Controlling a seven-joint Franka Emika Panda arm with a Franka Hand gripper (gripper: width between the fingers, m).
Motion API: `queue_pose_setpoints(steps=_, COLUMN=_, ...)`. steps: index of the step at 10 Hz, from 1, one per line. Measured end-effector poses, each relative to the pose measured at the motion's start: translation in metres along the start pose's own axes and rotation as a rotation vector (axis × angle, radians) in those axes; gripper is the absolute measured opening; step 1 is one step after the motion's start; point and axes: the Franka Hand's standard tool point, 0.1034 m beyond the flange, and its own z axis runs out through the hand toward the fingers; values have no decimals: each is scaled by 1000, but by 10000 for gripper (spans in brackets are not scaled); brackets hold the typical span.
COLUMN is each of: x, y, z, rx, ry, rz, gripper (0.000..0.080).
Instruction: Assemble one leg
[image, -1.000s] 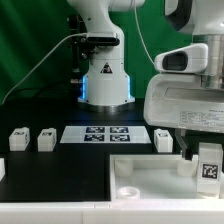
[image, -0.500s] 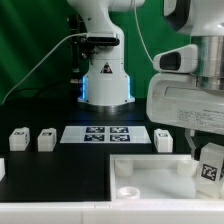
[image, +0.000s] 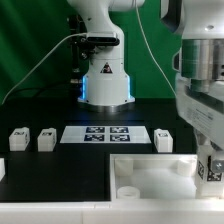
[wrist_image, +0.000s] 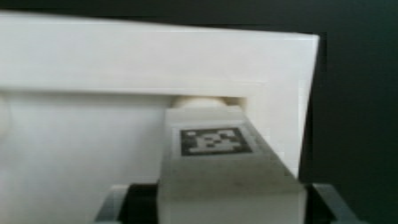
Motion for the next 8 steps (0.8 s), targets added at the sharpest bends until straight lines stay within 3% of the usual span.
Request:
queue_pose_setpoints(steps=3, x=-1, y=0, z=0, rx=0, ry=-5, rz=8, gripper=301)
queue_pose_setpoints(steps=4, x=-1, y=0, z=1, rx=0, ry=-5, rz=-24, gripper=351)
queue_pose_setpoints(steps=5, x=-2, y=1, z=1, rx=-1, ry=0, rz=-98, gripper=351)
queue_pose_setpoints(steps=6, x=-4, y=2, z=3, rx=-4, ry=6, rz=-274, gripper=536)
queue_pose_setpoints(steps=7, x=-8, y=3, z=3, rx=-5, ry=6, rz=-426, gripper=623)
queue_pose_setpoints(steps=8, x=-11, y=4, z=2, rx=-14, ry=14, rz=-570, gripper=623)
